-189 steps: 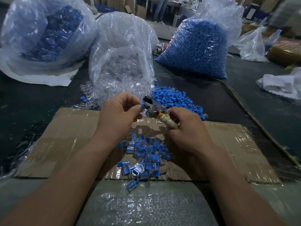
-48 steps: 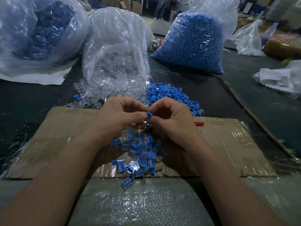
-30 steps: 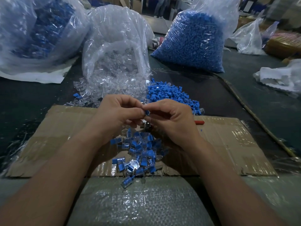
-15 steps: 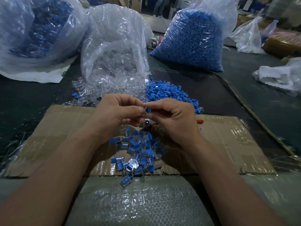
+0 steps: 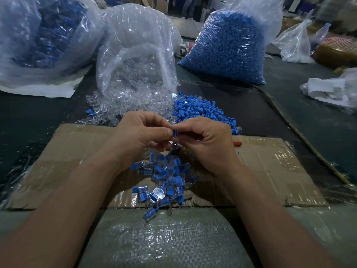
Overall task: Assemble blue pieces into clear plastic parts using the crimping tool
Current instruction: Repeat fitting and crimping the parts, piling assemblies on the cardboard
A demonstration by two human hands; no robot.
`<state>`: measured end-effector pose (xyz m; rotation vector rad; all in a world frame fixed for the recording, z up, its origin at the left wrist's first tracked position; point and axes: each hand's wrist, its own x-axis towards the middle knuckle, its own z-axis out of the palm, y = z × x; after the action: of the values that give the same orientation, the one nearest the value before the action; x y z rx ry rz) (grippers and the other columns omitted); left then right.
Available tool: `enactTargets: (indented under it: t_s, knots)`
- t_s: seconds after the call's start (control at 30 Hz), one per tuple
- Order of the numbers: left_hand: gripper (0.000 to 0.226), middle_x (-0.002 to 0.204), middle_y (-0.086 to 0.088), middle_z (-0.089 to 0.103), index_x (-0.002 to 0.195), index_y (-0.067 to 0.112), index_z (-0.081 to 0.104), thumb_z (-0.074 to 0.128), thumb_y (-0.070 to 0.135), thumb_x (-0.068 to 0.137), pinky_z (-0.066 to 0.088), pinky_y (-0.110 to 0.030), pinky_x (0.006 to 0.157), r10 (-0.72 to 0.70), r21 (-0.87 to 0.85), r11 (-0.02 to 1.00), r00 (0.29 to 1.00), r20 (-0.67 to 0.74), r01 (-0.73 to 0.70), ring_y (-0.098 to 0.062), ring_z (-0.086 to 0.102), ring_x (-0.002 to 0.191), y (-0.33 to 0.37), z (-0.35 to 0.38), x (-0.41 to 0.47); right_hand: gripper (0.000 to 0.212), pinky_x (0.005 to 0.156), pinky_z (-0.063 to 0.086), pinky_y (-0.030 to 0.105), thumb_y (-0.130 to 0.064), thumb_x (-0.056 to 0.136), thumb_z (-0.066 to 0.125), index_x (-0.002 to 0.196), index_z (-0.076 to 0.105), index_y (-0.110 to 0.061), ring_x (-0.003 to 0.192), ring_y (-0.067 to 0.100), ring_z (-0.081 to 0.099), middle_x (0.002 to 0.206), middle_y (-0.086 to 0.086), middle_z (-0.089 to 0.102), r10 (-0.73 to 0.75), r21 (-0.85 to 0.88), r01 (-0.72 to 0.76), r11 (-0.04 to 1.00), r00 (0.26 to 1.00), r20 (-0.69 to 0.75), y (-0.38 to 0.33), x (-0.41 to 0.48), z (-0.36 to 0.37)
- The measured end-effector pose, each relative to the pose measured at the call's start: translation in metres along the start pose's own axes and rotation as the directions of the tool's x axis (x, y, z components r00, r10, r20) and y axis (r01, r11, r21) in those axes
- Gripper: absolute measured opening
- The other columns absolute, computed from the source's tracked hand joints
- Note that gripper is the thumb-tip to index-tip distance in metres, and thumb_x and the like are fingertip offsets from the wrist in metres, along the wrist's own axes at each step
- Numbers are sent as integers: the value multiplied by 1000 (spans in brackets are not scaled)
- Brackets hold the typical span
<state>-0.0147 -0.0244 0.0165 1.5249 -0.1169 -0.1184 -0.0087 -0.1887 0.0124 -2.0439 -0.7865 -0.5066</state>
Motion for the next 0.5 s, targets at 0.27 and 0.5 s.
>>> enactTargets:
  t_s: [0.27, 0.5]
  knots:
    - [10, 55, -3, 66, 68, 7, 61, 64, -2, 73, 51, -17, 48, 31, -7, 999, 997, -66, -31, -11, 62, 49, 1, 0, 0, 34, 78, 42, 3, -23, 72, 76, 105, 67, -21, 83, -9, 56, 88, -24, 57, 298, -125, -282, 951, 945, 138, 6, 4, -22]
    - [6, 55, -3, 66, 70, 7, 60, 65, 2, 69, 50, -16, 47, 17, -58, 998, 994, -110, -23, -11, 63, 50, 0, -3, 2, 48, 63, 31, 10, -39, 64, 79, 107, 59, -38, 82, -10, 49, 89, -27, 52, 631, -399, -495, 772, 674, 385, 20, 0, -55]
